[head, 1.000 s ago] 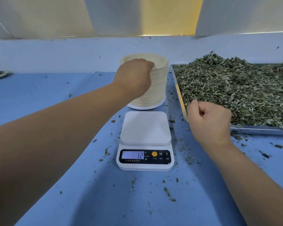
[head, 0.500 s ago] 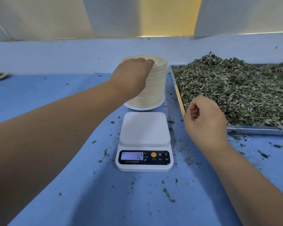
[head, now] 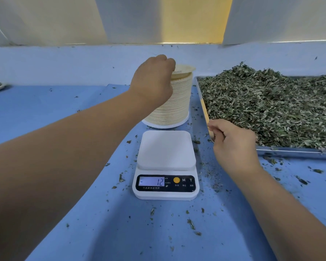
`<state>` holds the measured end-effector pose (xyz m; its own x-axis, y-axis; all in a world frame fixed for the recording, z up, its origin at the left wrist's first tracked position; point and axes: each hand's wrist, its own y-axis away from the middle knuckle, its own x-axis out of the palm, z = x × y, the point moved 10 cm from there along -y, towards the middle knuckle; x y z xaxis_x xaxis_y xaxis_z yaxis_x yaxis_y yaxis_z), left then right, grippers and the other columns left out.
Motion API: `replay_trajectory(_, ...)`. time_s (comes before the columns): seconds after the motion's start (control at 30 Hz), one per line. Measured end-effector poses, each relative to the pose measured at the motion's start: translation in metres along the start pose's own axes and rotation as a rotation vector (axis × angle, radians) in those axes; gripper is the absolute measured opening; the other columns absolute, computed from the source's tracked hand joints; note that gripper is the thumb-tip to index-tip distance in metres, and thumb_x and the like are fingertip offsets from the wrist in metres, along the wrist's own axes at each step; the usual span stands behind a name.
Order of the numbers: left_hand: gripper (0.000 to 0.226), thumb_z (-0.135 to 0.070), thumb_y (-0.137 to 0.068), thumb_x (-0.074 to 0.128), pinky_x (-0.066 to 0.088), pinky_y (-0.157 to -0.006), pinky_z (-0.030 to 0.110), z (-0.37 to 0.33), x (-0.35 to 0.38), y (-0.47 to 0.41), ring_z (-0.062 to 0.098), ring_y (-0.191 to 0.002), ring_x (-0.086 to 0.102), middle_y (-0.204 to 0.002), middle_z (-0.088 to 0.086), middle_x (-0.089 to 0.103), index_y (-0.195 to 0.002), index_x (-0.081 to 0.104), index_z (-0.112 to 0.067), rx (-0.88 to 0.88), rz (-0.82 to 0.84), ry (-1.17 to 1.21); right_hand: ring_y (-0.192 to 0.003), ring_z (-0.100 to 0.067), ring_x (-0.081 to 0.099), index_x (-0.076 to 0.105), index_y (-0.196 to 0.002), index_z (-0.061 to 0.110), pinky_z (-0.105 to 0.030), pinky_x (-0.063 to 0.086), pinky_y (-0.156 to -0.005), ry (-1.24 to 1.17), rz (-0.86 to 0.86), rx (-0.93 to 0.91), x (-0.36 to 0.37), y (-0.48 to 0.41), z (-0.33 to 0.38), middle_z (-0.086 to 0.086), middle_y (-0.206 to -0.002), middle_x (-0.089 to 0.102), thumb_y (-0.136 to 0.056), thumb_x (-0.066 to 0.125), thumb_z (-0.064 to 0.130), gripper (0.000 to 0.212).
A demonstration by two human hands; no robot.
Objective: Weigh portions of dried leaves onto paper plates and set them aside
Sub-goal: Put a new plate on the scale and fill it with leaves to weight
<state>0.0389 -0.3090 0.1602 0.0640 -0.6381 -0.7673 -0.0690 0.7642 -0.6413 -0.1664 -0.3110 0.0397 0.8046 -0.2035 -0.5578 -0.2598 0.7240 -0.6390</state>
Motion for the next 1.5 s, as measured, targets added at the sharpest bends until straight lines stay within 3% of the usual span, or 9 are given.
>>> replay_trajectory(0.13, 0.034, -0.001, -0.083, 0.047, 0.044, -0.076, 0.033, 0.015, -0.005, 0.010, 0.027, -0.094, 0.056, -0.104, 0.010, 0.060, -0.103, 0.074, -0.009, -0.146, -0.115, 0.206, -0.059, 0.005, 0.046, 0.072, -0.121, 0.017, -0.014, 0.041, -0.064, 0.027, 0.033, -0.047, 0.004, 0.002, 0.005, 0.007, -0.085, 0.064, -0.096, 0.059, 0.000, 0.033)
replay_trajectory(0.27, 0.034, -0.004, -0.083, 0.047, 0.049, -0.079, 0.032, 0.015, -0.023, 0.027, 0.024, -0.094, 0.061, -0.101, 0.009, 0.065, -0.099, 0.077, -0.009, -0.137, -0.269, 0.358, -0.087, -0.011, 0.056, 0.072, -0.116, 0.021, -0.026, 0.047, -0.081, 0.015, 0.023, -0.035, 0.002, 0.000, 0.005, 0.006, -0.101, 0.061, -0.096, 0.060, 0.004, 0.028)
replay_trajectory(0.37, 0.029, 0.000, -0.084, 0.051, 0.040, -0.078, 0.013, 0.012, -0.030, 0.047, 0.015, -0.093, 0.059, -0.102, 0.004, 0.065, -0.094, 0.077, -0.008, -0.131, -0.324, 0.475, -0.102, -0.018, 0.058, 0.073, -0.111, 0.022, -0.030, 0.047, -0.084, 0.036, 0.051, -0.012, 0.003, 0.000, 0.001, 0.001, -0.099, 0.065, -0.095, 0.056, -0.001, 0.032)
replay_trajectory(0.63, 0.024, 0.018, -0.077, 0.053, 0.048, -0.084, 0.023, 0.008, -0.046, 0.113, 0.017, -0.102, 0.063, -0.103, 0.010, 0.068, -0.078, 0.071, 0.001, -0.106, -0.506, 0.633, -0.089, -0.026, 0.055, 0.065, -0.089, 0.026, -0.032, 0.043, -0.070, 0.047, -0.008, 0.053, -0.004, 0.000, -0.004, 0.014, -0.083, 0.059, -0.084, 0.051, -0.011, 0.040)
replay_trajectory(0.73, 0.024, 0.019, -0.077, 0.055, 0.047, -0.084, 0.020, 0.012, -0.044, 0.128, 0.016, -0.101, 0.062, -0.103, 0.011, 0.068, -0.078, 0.072, 0.001, -0.122, -0.499, 0.639, -0.078, -0.026, 0.049, 0.048, -0.071, 0.035, -0.030, 0.034, -0.058, 0.020, -0.021, 0.070, -0.007, 0.001, -0.003, 0.016, -0.072, 0.052, -0.082, 0.050, -0.011, 0.047)
replay_trajectory(0.87, 0.022, 0.017, -0.078, 0.062, 0.049, -0.084, 0.021, 0.024, -0.031, 0.144, 0.014, -0.102, 0.062, -0.106, 0.006, 0.067, -0.081, 0.075, -0.001, -0.177, -0.433, 0.652, -0.079, -0.028, 0.055, 0.067, -0.084, 0.012, -0.042, 0.049, -0.067, 0.005, -0.020, 0.016, -0.007, 0.003, -0.001, -0.001, -0.078, 0.062, -0.085, 0.055, -0.006, 0.021)
replay_trajectory(1.0, 0.023, 0.012, -0.081, 0.066, 0.052, -0.090, 0.022, 0.039, -0.015, 0.157, 0.011, -0.108, 0.064, -0.118, 0.002, 0.069, -0.084, 0.078, -0.007, -0.238, -0.373, 0.680, -0.094, -0.019, 0.057, 0.076, -0.103, 0.019, -0.031, 0.043, -0.075, 0.014, -0.046, -0.054, -0.010, 0.008, 0.013, 0.012, -0.088, 0.062, -0.089, 0.066, 0.009, 0.020)
replay_trajectory(1.3, 0.040, 0.009, -0.090, 0.067, 0.050, -0.108, 0.030, 0.077, 0.025, 0.178, 0.007, -0.121, 0.064, -0.124, 0.011, 0.072, -0.114, 0.075, -0.022, -0.408, -0.194, 0.813, -0.097, -0.024, 0.056, 0.075, -0.100, 0.014, -0.026, 0.037, -0.075, 0.192, 0.067, -0.253, 0.005, 0.012, 0.034, -0.002, -0.093, 0.071, -0.085, 0.062, 0.002, 0.023)
replay_trajectory(1.5, 0.028, -0.011, -0.094, 0.072, 0.055, -0.095, 0.023, 0.085, 0.031, 0.180, -0.004, -0.104, 0.070, -0.110, -0.019, 0.076, -0.117, 0.077, -0.025, -0.474, -0.123, 0.860, -0.101, -0.025, 0.063, 0.076, -0.091, 0.011, -0.037, 0.053, -0.088, 0.140, 0.092, -0.340, 0.008, 0.015, 0.041, 0.000, -0.097, 0.074, -0.083, 0.059, -0.004, 0.024)
